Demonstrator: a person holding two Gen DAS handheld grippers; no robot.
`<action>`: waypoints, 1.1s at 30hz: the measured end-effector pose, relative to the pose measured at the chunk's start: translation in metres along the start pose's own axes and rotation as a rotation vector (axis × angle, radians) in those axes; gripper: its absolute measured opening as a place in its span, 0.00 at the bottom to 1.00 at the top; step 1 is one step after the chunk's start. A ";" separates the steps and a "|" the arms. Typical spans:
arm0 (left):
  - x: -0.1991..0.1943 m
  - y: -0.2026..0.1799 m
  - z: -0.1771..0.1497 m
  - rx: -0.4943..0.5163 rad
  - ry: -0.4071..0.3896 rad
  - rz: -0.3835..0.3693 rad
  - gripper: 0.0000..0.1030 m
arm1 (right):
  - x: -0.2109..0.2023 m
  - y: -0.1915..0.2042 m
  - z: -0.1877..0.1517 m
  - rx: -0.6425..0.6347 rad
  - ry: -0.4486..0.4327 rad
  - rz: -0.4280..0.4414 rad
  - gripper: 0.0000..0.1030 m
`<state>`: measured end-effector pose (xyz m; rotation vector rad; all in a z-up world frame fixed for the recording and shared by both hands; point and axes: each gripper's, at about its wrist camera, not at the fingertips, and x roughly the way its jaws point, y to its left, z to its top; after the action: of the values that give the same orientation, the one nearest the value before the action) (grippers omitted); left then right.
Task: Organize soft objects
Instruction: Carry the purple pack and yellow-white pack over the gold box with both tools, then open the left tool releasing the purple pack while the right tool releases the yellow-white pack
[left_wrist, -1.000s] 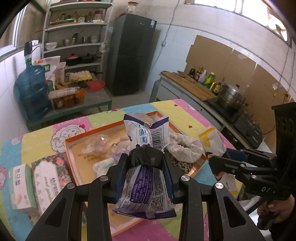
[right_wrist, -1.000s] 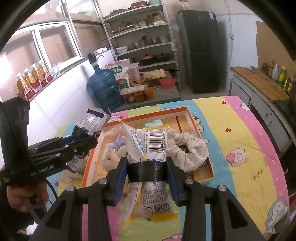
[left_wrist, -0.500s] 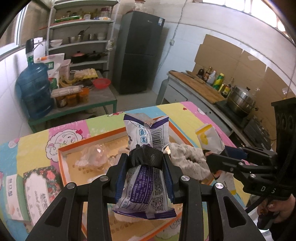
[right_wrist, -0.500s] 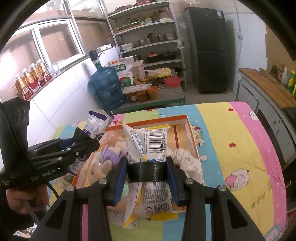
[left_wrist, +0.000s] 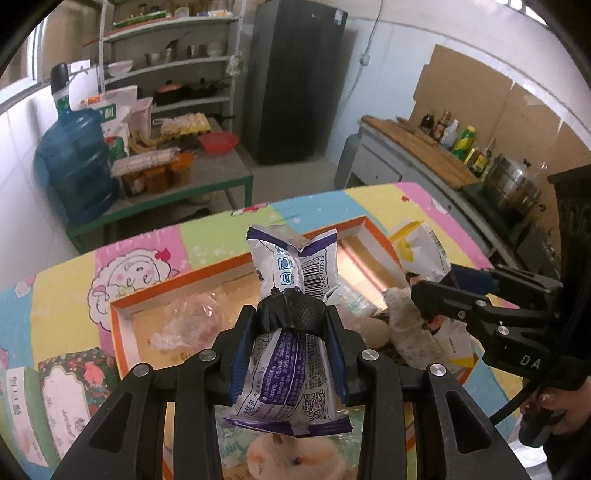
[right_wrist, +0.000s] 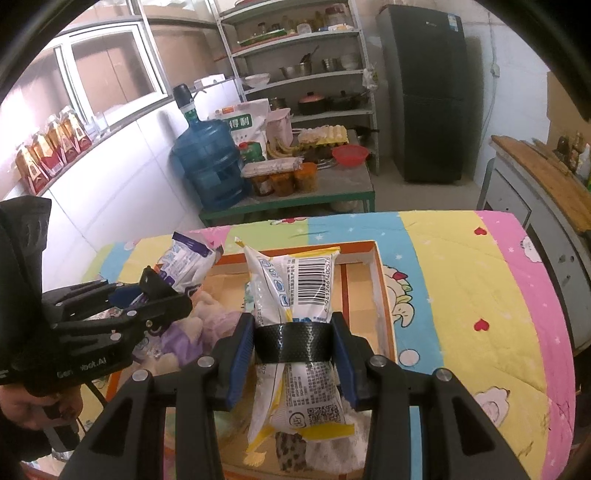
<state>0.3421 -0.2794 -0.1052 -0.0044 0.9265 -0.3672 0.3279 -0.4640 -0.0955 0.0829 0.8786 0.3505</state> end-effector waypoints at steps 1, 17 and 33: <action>0.004 0.001 0.000 0.001 0.015 -0.001 0.36 | 0.004 -0.001 0.000 0.001 0.007 -0.002 0.40; 0.031 0.008 -0.005 -0.021 0.069 -0.042 0.44 | 0.044 -0.010 -0.012 0.030 0.086 -0.010 0.42; 0.009 0.004 -0.016 -0.019 -0.016 -0.005 0.67 | 0.024 -0.006 -0.017 0.014 0.025 -0.035 0.53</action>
<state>0.3363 -0.2759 -0.1225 -0.0267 0.9143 -0.3627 0.3309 -0.4631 -0.1255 0.0760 0.9064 0.3137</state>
